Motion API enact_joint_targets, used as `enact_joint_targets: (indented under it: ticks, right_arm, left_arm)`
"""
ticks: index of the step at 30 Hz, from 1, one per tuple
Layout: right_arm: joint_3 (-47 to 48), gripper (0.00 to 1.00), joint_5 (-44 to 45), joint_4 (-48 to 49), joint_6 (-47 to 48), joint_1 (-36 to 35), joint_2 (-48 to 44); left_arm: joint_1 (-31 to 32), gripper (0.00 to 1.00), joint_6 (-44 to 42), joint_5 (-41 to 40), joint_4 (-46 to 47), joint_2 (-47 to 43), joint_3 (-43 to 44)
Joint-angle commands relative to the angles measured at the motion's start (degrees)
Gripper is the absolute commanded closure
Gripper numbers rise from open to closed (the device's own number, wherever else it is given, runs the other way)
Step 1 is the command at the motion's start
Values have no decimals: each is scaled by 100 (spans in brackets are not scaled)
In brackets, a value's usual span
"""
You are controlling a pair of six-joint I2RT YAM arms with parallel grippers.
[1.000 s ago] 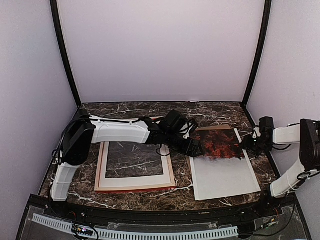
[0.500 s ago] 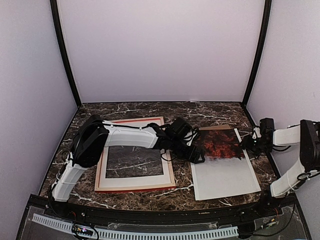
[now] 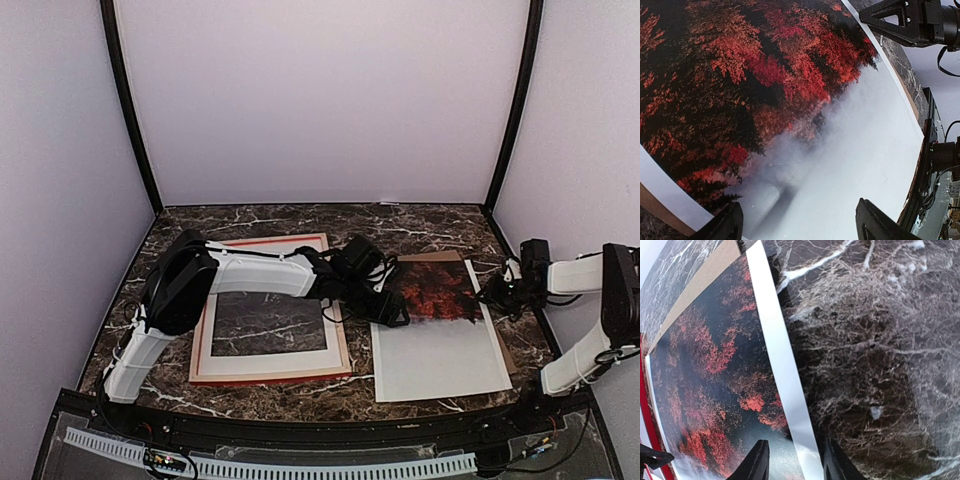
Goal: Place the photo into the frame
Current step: Pick up the photo from the backboard.
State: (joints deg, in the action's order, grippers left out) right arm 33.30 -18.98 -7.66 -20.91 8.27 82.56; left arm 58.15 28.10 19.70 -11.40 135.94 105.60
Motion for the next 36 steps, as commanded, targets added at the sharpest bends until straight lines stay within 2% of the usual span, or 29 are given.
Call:
enact_joint_targets:
  ticks: [1, 10, 21, 27, 32, 36]
  right_arm:
    - [-47, 64, -311, -179, -27, -10, -221]
    - [-68, 66, -479, -200, -23, -10, -326]
    - [-59, 63, -690, -132, 3, -10, -331]
    - [-74, 70, -692, -180, 23, -10, -265]
    - [-60, 72, -372, -273, 59, -15, -83]
    - [-69, 76, -442, -237, 69, -19, -61]
  left_arm:
    - [38, 20, 45, 65, -66, 12, -167]
    - [41, 21, 38, 90, -57, 15, -202]
    - [39, 22, 20, 130, -55, 13, -242]
    - [39, 22, 27, 145, -55, 14, -242]
    - [38, 22, 29, 139, -60, 4, -233]
    - [38, 22, 29, 131, -64, 4, -233]
